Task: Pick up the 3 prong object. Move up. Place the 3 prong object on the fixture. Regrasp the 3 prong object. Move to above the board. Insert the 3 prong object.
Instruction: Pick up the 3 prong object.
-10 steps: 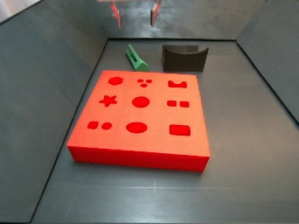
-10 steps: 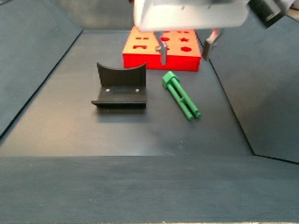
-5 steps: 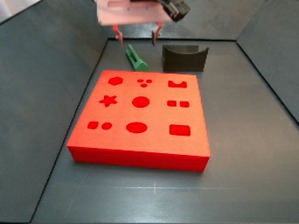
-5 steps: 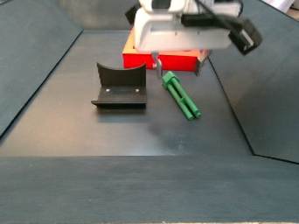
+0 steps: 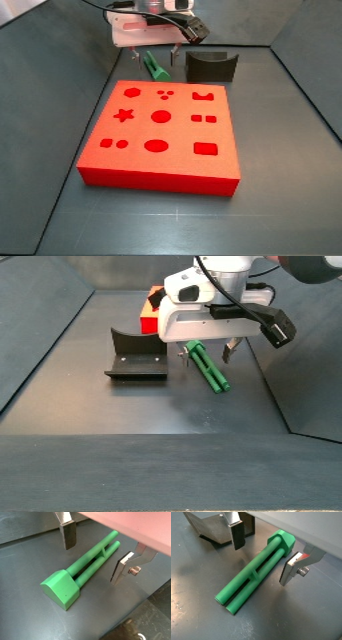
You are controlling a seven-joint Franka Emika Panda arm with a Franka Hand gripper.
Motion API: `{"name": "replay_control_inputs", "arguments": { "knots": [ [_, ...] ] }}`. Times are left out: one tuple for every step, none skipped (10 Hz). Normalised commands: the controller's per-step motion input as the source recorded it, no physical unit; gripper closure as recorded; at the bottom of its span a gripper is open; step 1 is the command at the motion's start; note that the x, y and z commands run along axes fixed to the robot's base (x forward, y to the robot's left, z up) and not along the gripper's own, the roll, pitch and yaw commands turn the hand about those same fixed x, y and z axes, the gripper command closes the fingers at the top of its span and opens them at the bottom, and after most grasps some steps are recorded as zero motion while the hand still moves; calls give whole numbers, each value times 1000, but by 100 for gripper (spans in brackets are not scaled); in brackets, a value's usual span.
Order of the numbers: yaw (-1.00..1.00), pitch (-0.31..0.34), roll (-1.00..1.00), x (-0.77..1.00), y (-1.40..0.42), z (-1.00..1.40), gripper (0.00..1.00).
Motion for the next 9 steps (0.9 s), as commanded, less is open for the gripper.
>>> {"name": "replay_control_inputs", "arguments": {
  "knots": [
    [0, -34, 0, -77, 46, -157, 0],
    [0, -37, 0, -57, 0, -209, 0],
    [0, -44, 83, -69, 0, -566, 0],
    [0, 0, 7, 0, 0, -143, 0],
    [0, 0, 0, 0, 0, 0, 100],
    [0, 0, 0, 0, 0, 0, 100],
    [0, 0, 0, 0, 0, 0, 100],
    [0, 0, 0, 0, 0, 0, 100],
    [0, 0, 0, 0, 0, 0, 100]
  ]
}}
